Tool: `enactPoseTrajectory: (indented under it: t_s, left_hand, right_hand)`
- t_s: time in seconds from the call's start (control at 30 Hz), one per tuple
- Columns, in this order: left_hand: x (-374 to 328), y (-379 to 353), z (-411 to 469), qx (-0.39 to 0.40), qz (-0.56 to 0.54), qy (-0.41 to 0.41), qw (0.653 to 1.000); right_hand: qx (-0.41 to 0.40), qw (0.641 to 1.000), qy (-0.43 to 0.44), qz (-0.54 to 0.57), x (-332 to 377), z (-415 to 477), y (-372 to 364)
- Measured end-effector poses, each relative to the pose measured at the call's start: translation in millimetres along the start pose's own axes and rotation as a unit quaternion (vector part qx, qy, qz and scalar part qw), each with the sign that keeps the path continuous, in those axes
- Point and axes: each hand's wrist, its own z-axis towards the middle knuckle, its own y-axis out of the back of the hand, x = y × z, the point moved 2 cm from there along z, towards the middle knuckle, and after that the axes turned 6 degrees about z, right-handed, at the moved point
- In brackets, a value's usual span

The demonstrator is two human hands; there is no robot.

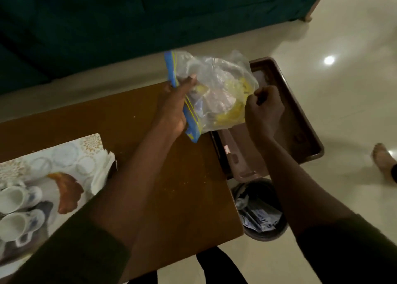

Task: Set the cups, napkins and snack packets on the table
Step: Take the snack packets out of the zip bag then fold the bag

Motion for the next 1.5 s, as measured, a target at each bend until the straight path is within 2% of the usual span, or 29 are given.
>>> enactPoseTrajectory:
  t_s: [0.1, 0.23, 0.33, 0.43, 0.47, 0.53, 0.6, 0.63, 0.67, 0.73, 0.8, 0.83, 0.9, 0.97, 1.13, 1.2, 1.3, 1.33, 1.4, 1.5]
  left_hand:
    - [-34, 36, -20, -0.012, 0.045, -0.079, 0.996]
    - [-47, 72, -39, 0.016, 0.132, -0.078, 0.988]
    - [-28, 89, -49, 0.072, 0.247, -0.029, 0.966]
    - [-13, 106, -54, 0.059, 0.302, 0.017, 0.951]
    - [-11, 111, -55, 0.043, 0.301, 0.013, 0.953]
    - [-11, 119, -59, 0.006, 0.282, -0.017, 0.959]
    - [-14, 123, -66, -0.014, 0.226, -0.057, 0.972]
    - [-15, 124, -69, -0.009, 0.199, -0.076, 0.977]
    - [-15, 125, -72, 0.000, 0.191, -0.086, 0.978]
    - [-16, 131, -77, -0.008, 0.222, -0.083, 0.971]
    - [-17, 143, -80, -0.053, 0.225, -0.097, 0.968]
    - [-18, 149, -82, -0.087, 0.223, -0.114, 0.964]
    - [-19, 158, -84, -0.136, 0.229, -0.142, 0.953]
    - [-20, 158, -87, -0.139, 0.237, -0.164, 0.947]
    - [-22, 148, -90, -0.131, 0.244, -0.206, 0.938]
    - [-21, 147, -92, -0.129, 0.253, -0.215, 0.934]
    - [-19, 147, -93, -0.127, 0.258, -0.226, 0.931]
    - [-18, 148, -93, -0.137, 0.266, -0.232, 0.925]
    - [-16, 148, -94, -0.161, 0.299, -0.256, 0.905]
    - [-12, 144, -94, -0.196, 0.431, -0.289, 0.832]
  right_hand:
    - [0.073, 0.997, 0.000, 0.029, 14, -37, -22]
    - [0.208, 0.977, -0.051, 0.015, 14, -92, -48]
    - [0.225, 0.974, -0.032, 0.013, 28, -107, -53]
    - [0.212, 0.969, -0.038, 0.121, 70, -103, -55]
    - [0.231, 0.955, -0.038, 0.184, 89, -103, -57]
    - [0.305, 0.900, -0.015, 0.312, 127, -109, -61]
    - [0.387, 0.844, -0.026, 0.370, 152, -120, -68]
    - [0.416, 0.838, -0.038, 0.350, 159, -126, -73]
    - [0.433, 0.847, -0.052, 0.303, 160, -130, -78]
    - [0.449, 0.874, -0.077, 0.171, 155, -136, -87]
    - [0.473, 0.880, -0.046, -0.007, 145, -133, -91]
    - [0.497, 0.860, -0.006, -0.115, 139, -132, -93]
    - [0.534, 0.793, 0.046, -0.288, 124, -131, -93]
    - [0.541, 0.748, 0.080, -0.376, 112, -135, -93]
    - [0.527, 0.739, 0.196, -0.371, 99, -148, -116]
    - [0.550, 0.703, 0.242, -0.381, 88, -153, -124]
    - [0.522, 0.615, 0.327, -0.492, 70, -148, -125]
    - [0.514, 0.609, 0.330, -0.506, 66, -145, -123]
    - [0.510, 0.628, 0.317, -0.496, 60, -141, -119]
    - [0.498, 0.626, 0.401, -0.447, 53, -140, -116]
